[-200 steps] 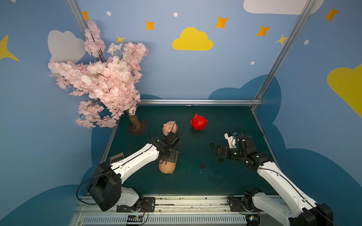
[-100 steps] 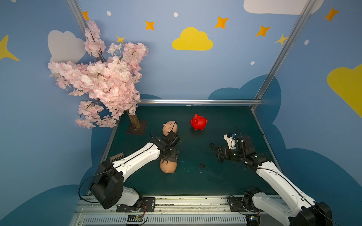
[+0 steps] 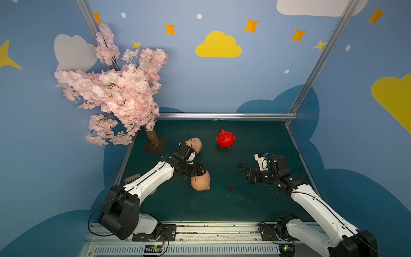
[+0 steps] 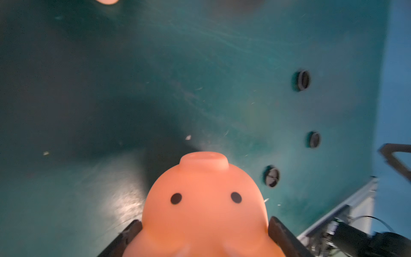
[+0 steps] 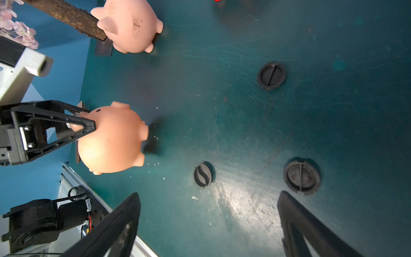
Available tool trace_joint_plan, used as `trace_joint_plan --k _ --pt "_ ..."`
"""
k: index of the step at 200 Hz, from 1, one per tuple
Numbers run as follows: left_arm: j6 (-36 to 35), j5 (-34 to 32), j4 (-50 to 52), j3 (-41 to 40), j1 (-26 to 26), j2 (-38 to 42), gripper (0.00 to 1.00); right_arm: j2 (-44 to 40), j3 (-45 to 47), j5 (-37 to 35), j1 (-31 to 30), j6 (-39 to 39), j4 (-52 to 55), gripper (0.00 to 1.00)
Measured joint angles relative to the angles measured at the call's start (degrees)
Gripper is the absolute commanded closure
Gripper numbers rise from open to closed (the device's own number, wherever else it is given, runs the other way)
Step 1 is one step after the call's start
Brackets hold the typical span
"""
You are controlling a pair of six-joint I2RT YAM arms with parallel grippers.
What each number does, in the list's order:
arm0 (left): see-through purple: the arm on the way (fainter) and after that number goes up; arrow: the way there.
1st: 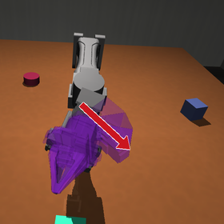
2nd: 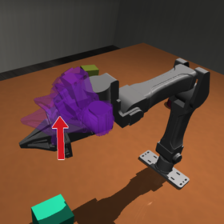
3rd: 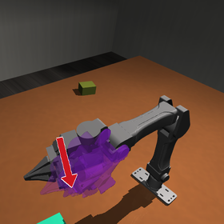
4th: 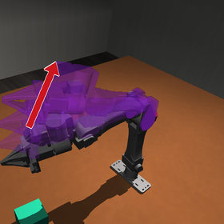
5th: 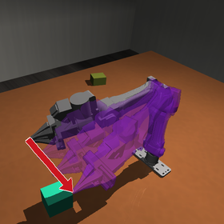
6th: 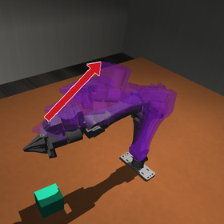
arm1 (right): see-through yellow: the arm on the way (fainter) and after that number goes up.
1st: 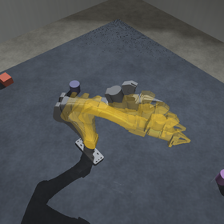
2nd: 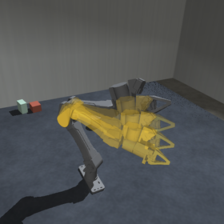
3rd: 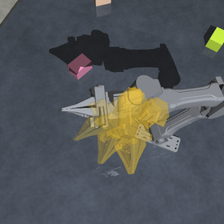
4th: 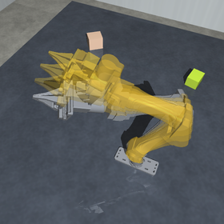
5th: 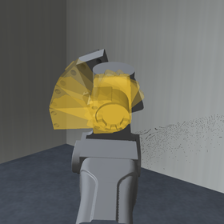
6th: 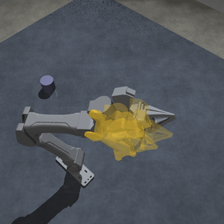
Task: Close piggy banks
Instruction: Turn over the piggy bank at the center of the board.
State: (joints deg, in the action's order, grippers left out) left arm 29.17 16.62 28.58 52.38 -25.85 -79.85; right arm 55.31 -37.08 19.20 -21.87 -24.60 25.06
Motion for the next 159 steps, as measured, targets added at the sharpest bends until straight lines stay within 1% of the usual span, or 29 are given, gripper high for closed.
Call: trace_joint_plan --k 39,56,79,130,159 --pt "1.1 10.6 -7.2 -4.2 4.6 0.0 0.24 -0.1 0.0 -1.7 -1.4 0.0 1.9 0.05" --pt "1.4 14.0 -10.3 -5.4 6.2 -0.1 0.23 0.6 -0.2 -2.2 -2.1 -0.2 2.6 0.05" --pt "1.8 18.0 -13.4 -6.7 8.3 -1.3 0.20 1.8 -1.0 -2.6 -3.0 -0.3 2.8 0.05" --pt "1.7 21.4 -15.7 -7.2 11.0 -3.2 0.18 3.4 -1.4 -4.3 -3.8 -0.5 2.9 0.05" --pt "1.4 21.8 -16.1 -7.2 11.7 -4.9 0.13 4.4 -1.5 -4.9 -3.8 -0.7 3.0 0.05"
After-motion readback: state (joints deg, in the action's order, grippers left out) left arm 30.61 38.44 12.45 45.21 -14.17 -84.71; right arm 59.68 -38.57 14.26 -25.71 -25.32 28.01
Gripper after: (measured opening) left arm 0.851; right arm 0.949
